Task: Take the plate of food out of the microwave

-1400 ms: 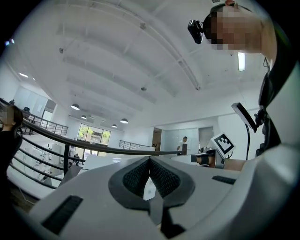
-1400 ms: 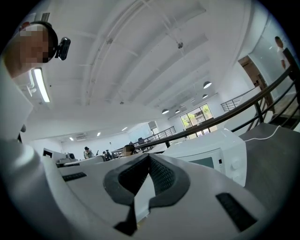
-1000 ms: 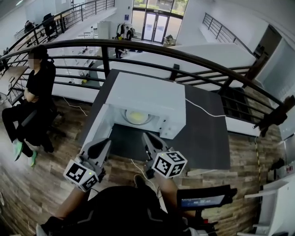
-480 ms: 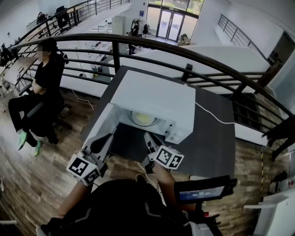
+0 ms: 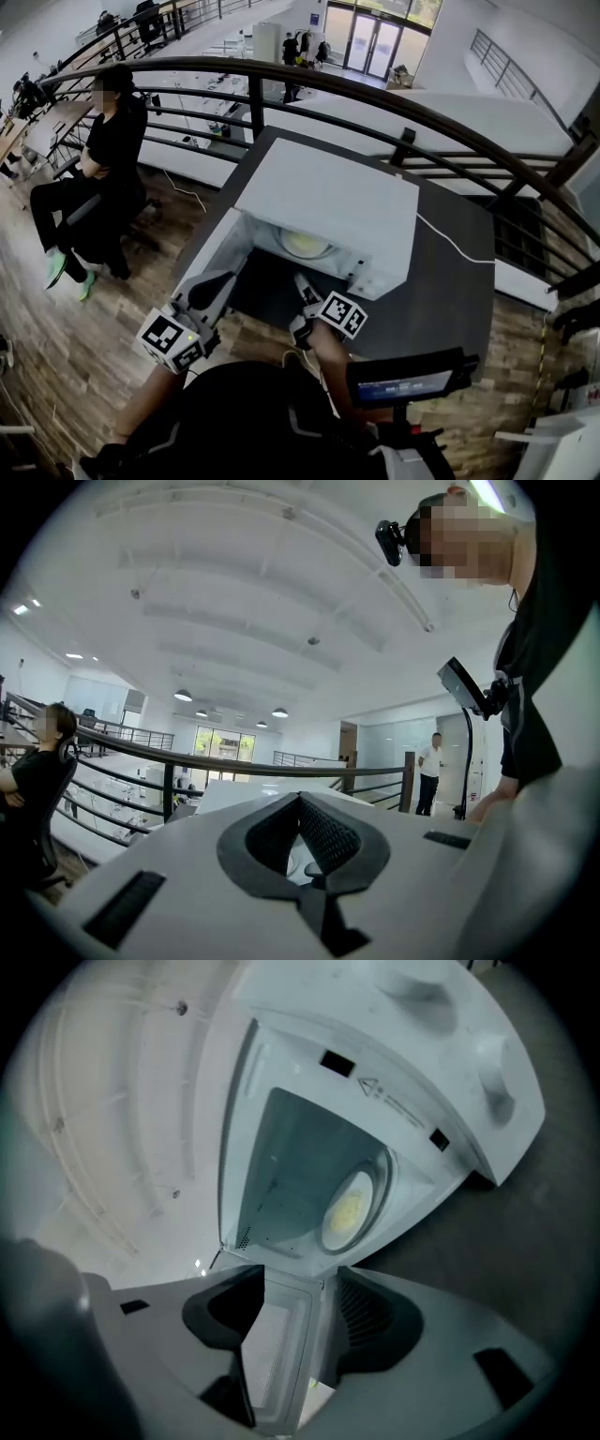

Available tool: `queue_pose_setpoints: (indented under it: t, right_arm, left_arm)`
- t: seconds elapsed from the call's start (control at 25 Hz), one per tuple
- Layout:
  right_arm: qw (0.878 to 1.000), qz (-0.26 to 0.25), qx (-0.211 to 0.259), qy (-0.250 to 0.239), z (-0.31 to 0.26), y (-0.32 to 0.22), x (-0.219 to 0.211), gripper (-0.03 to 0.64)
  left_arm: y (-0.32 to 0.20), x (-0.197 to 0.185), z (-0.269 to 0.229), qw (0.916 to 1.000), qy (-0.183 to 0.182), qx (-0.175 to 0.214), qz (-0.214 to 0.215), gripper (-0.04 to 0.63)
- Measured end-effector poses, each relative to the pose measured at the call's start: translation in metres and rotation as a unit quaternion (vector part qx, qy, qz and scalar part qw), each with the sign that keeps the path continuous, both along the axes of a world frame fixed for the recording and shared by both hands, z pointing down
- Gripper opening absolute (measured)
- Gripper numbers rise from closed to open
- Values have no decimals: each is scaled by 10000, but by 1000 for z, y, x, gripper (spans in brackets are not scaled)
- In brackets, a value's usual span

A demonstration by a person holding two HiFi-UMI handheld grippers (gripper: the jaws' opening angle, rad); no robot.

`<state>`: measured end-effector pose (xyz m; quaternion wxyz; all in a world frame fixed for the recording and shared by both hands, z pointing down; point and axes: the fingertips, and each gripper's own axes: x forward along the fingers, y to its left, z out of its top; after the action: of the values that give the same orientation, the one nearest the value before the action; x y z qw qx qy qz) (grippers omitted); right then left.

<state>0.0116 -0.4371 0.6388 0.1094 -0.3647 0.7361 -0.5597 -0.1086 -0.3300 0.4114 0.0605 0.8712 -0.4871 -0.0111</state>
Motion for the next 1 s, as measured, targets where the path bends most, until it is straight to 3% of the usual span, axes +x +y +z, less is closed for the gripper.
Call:
queue_pose_setpoints:
  t: [0.52, 0.72, 1.0]
  right_arm:
    - [9904, 377, -1123, -711, 72, -41, -15, 224]
    - [9850, 513, -1316, -994, 84, -61, -22, 295]
    - [9813, 641, -1471, -1065, 95, -80, -29, 295]
  left_arm:
    - [-12, -7, 9, 9991, -269, 5, -337, 5]
    - [-16, -12, 16, 9983, -307, -105, -488, 5]
    - [-11, -18, 22, 9966, -470, -254, -635, 5]
